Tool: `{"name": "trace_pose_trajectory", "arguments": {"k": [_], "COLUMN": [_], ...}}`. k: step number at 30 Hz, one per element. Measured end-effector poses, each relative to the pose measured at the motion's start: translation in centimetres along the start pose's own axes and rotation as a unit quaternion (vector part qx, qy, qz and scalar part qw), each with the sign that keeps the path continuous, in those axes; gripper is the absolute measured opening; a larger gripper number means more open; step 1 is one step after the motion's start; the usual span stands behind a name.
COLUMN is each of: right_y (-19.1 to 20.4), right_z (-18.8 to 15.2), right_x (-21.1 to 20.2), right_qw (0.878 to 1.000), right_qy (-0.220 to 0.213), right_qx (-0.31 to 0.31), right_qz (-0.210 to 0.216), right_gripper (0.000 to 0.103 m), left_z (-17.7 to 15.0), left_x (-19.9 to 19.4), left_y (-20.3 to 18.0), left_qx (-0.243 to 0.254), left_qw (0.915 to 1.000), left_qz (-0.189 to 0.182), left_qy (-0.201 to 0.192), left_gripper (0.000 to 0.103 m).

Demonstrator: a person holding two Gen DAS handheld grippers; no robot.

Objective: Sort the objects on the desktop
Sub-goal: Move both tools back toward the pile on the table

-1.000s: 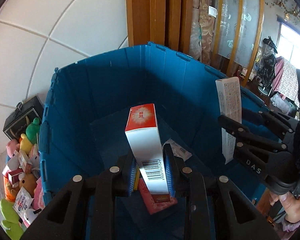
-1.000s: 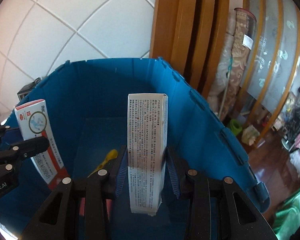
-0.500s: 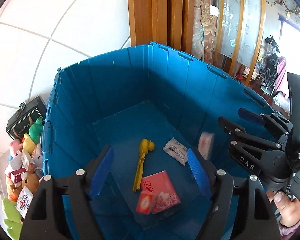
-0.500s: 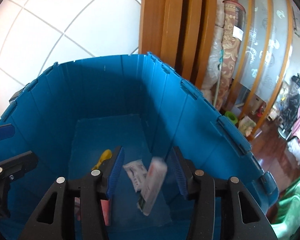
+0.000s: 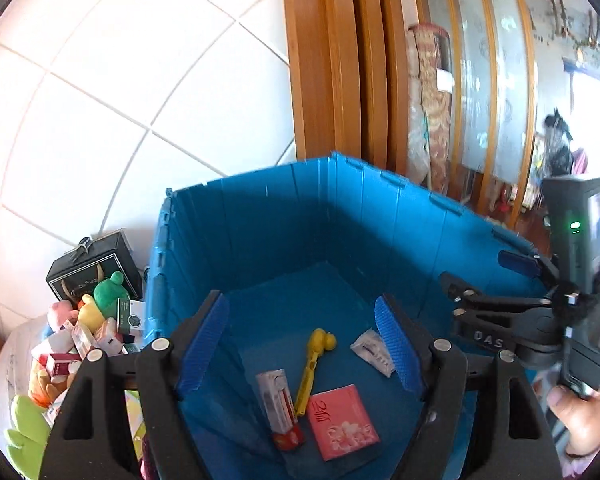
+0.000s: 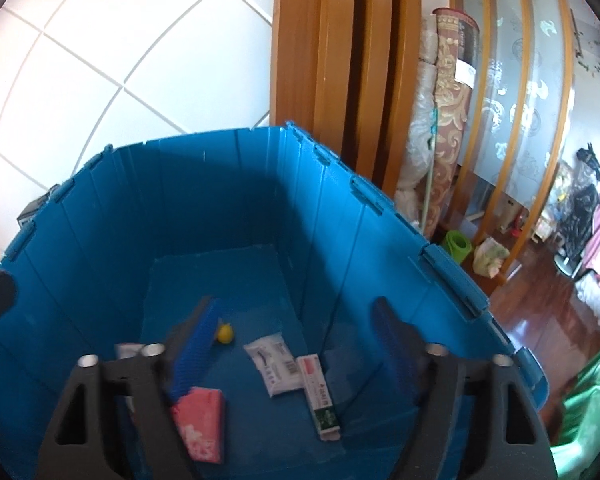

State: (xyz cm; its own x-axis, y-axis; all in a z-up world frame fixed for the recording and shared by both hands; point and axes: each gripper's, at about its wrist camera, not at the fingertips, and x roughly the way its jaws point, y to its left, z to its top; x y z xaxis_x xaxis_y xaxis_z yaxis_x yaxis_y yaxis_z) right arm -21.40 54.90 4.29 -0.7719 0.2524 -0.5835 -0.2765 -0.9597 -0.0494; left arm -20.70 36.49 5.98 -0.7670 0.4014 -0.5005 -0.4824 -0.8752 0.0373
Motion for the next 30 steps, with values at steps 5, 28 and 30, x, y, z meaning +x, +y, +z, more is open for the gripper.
{"name": "trace_pose_trajectory", "arguments": {"k": [5,28,30], "right_y": [0.8,21.1,24.6], "right_z": [-0.2,-6.1,-7.8], "right_x": [-0.3,-16.1,-16.6], "right_qw": [1.000,0.947,0.942], "right_qy": [-0.012,-0.146,-0.131], "right_qx": [-0.005,-0.096,-0.118], "right_qz": [-0.011,0.268,0.284], "right_gripper": [0.103,0.103,0.103], "left_z": [-1.3,-27.1,-29.1], "left_x": [-6.6,-18.7,-19.3], "left_y": [3.7,27.5,28.4], "left_qx": [-0.047,-0.243,-0.252], "left_qw": [0.9957,0.9267,0.9224], "left_qz": [0.033,0.267,0.264], "left_qy": [-0.073,0.103,0.127], "left_gripper": [0.083,0.089,0.089]}}
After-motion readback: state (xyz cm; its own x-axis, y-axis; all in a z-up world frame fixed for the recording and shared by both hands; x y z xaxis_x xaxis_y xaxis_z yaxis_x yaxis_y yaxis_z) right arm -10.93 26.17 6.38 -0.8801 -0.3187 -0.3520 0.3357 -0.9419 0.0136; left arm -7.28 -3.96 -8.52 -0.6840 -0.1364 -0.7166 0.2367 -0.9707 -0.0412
